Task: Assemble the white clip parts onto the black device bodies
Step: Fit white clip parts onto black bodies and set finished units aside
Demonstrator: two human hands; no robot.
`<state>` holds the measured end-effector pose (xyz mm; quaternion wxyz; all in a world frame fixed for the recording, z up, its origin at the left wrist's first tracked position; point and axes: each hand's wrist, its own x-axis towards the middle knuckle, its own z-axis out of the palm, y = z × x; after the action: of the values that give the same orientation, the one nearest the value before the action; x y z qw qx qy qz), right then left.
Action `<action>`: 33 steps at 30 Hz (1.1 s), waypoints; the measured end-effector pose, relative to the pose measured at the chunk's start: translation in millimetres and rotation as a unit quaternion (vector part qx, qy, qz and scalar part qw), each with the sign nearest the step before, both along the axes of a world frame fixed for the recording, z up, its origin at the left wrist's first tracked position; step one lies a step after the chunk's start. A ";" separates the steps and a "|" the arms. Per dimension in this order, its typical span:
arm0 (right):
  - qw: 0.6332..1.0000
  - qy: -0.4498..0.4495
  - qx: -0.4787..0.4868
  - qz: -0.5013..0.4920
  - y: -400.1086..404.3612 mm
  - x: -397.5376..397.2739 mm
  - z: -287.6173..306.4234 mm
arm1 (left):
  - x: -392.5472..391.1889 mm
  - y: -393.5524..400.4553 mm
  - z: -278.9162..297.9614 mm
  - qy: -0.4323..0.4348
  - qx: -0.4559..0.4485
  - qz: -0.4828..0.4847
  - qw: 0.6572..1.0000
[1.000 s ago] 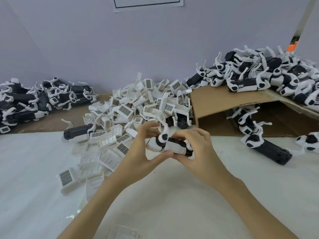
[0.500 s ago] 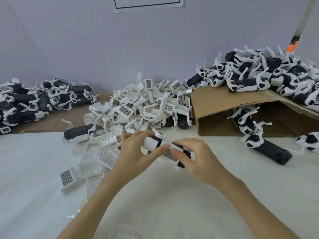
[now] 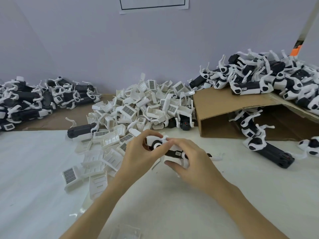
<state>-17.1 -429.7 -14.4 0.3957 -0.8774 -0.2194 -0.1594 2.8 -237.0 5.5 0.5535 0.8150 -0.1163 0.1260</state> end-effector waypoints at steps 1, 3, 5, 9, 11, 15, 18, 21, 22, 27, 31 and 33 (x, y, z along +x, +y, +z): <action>0.998 -0.040 -0.035 -0.039 5.2 -0.1 -1.9 | -1.3 -1.8 -0.6 -0.010 0.002 0.011 1.000; 0.991 -0.101 -0.037 -0.081 10.9 2.9 -2.7 | -4.0 -4.8 0.3 -0.028 -0.004 0.017 0.999; 0.990 -0.113 -0.005 -0.086 9.6 6.1 -2.3 | -5.9 -6.2 2.7 -0.034 -0.016 0.017 0.999; 0.995 -0.040 0.069 -0.056 -0.7 13.6 -7.2 | -8.8 -8.6 4.4 -0.058 -0.009 -0.043 0.997; 0.996 -0.013 0.091 -0.019 -2.5 16.5 -13.6 | -11.9 -11.5 3.3 -0.105 0.025 -0.044 0.993; 0.989 0.031 0.134 0.053 -1.2 16.8 -20.7 | -18.7 -20.1 -1.9 -0.156 0.081 -0.051 0.983; 0.975 0.059 0.187 0.100 2.1 19.4 -22.8 | -19.6 -21.9 -1.6 -0.125 0.032 -0.047 0.991; 0.989 0.043 0.132 0.053 1.2 24.4 -27.1 | -17.0 -19.6 2.7 -0.064 -0.033 -0.060 0.996; 0.997 0.015 0.071 0.010 0.3 24.1 -28.4 | -15.2 -16.9 4.5 -0.042 -0.044 -0.064 0.996; 0.997 -0.005 0.032 -0.065 1.1 13.8 -13.4 | -6.1 -6.2 4.5 -0.005 -0.001 -0.036 0.999; 0.952 0.204 0.228 0.029 -2.6 10.5 4.4 | 0.1 0.8 7.8 0.109 -0.161 -0.029 0.981; 0.901 0.287 0.318 0.061 -5.4 11.2 8.1 | 3.4 5.6 8.0 0.156 -0.199 -0.031 0.967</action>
<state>-5.8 -435.1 -6.3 0.7088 -0.6972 -0.0871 0.0626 6.2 -231.4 13.5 0.7197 0.6938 -0.0263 0.0003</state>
